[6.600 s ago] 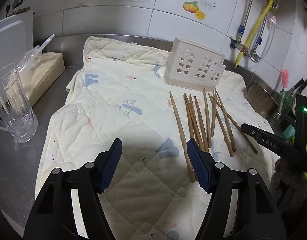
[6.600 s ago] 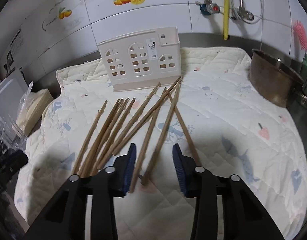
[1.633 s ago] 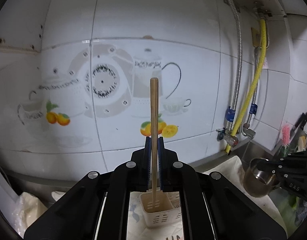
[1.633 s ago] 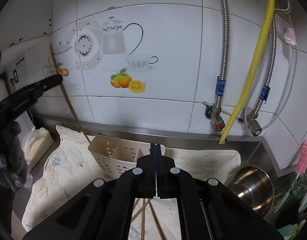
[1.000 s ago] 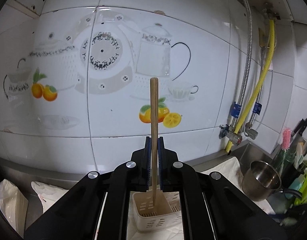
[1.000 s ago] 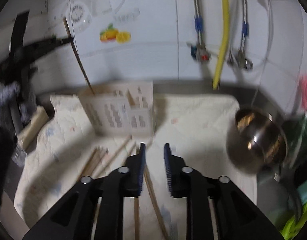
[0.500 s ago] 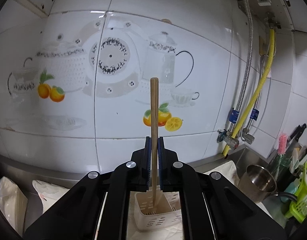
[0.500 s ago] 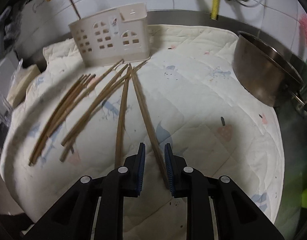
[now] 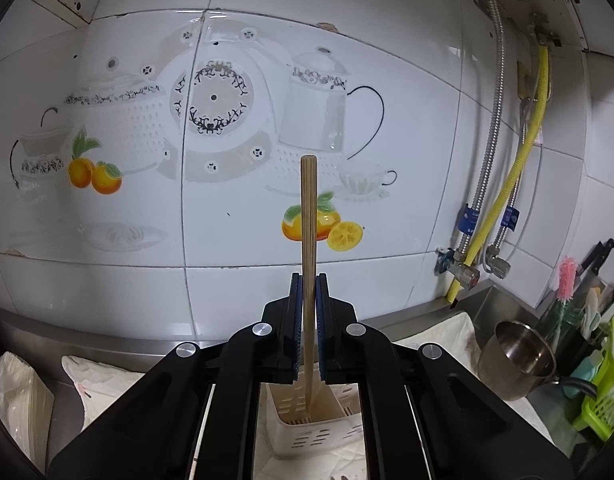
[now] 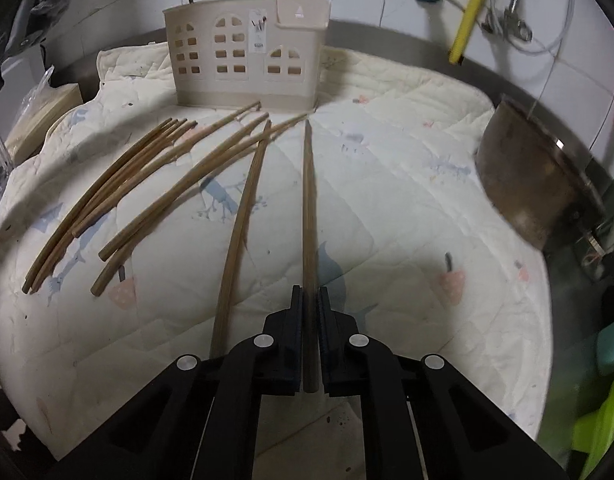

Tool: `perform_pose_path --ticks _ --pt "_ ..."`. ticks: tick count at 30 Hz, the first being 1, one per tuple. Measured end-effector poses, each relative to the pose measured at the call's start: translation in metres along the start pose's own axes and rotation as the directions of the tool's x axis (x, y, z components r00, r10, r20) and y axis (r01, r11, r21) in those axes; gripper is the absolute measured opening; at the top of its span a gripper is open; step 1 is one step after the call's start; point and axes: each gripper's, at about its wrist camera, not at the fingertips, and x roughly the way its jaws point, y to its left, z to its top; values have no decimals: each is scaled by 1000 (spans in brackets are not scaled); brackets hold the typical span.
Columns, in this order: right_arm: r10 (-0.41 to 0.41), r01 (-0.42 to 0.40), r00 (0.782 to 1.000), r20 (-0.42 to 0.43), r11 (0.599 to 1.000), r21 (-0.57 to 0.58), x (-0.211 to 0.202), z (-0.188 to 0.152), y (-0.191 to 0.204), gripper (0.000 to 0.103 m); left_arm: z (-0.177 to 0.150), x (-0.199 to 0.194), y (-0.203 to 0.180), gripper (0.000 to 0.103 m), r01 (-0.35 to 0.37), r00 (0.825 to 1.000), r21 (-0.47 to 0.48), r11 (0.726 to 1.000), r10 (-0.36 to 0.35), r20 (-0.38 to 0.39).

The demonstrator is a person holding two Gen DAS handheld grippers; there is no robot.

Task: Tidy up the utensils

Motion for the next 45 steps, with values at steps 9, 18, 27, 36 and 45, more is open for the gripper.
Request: perform_pose_path --ticks 9,18,27,36,45 --pt "0 -2 982 190 1000 10 -68 46 -1 7 -3 1 1 5 -1 1000 0 1000 1 -12" --pt "59 -55 939 339 998 -22 -122 146 -11 7 -8 5 4 5 -17 999 8 1000 18 -39" --pt "88 -85 908 410 996 -27 -134 247 -13 6 -21 15 6 5 -26 996 25 999 28 -80" --pt "49 -71 905 423 997 37 -103 291 -18 6 -30 22 10 5 -24 994 29 999 27 -110" --pt "59 -88 934 352 994 66 -63 290 -19 7 -29 20 9 8 -6 993 26 1000 9 -121"
